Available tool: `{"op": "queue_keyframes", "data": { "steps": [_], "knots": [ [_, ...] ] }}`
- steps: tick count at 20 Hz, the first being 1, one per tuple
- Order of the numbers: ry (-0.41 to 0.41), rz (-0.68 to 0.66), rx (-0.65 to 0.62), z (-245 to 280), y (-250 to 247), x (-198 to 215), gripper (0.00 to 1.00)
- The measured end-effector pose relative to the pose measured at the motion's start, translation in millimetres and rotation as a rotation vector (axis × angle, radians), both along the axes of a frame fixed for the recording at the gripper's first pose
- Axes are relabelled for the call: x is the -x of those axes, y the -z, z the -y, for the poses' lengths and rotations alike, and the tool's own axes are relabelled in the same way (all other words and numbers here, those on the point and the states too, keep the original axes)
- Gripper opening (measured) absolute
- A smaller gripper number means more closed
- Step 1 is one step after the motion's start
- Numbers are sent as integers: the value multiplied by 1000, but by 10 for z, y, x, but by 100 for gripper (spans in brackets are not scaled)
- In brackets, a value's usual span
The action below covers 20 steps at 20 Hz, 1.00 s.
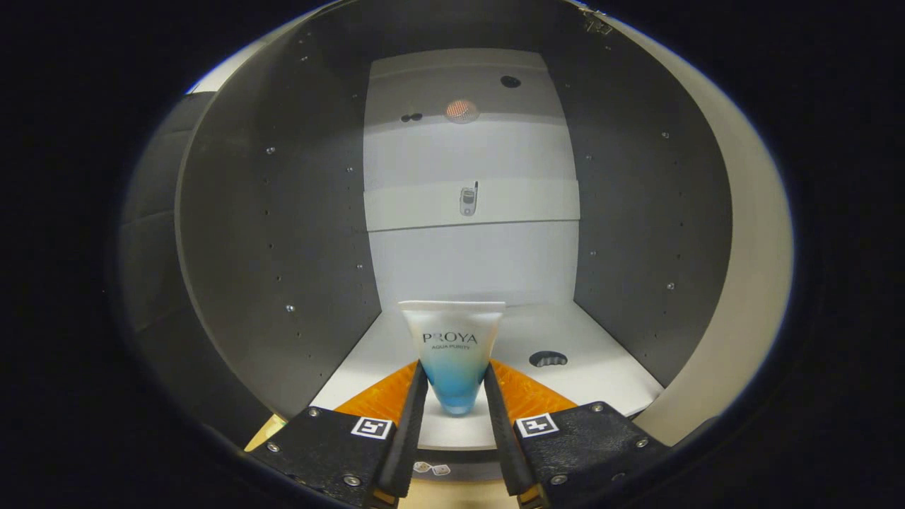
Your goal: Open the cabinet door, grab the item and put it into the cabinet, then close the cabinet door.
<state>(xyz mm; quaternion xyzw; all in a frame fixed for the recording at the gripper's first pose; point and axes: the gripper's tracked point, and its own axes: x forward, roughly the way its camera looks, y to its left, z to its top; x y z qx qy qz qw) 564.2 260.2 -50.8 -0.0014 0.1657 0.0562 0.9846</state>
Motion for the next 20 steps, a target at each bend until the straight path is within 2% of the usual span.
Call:
{"op": "queue_keyframes", "data": {
  "steps": [8, 10, 13, 14, 20],
  "knots": [
    [1, -6, 43, -26, 79, -22, 54],
    [8, 0, 45, -22, 53, -11, 65],
    [13, 27, 44, -19, -53, 83, 90],
    [10, 38, 41, -28, -100, 146, 94],
    [-13, 107, 37, -9, -445, 669, 94]
  ]
}}
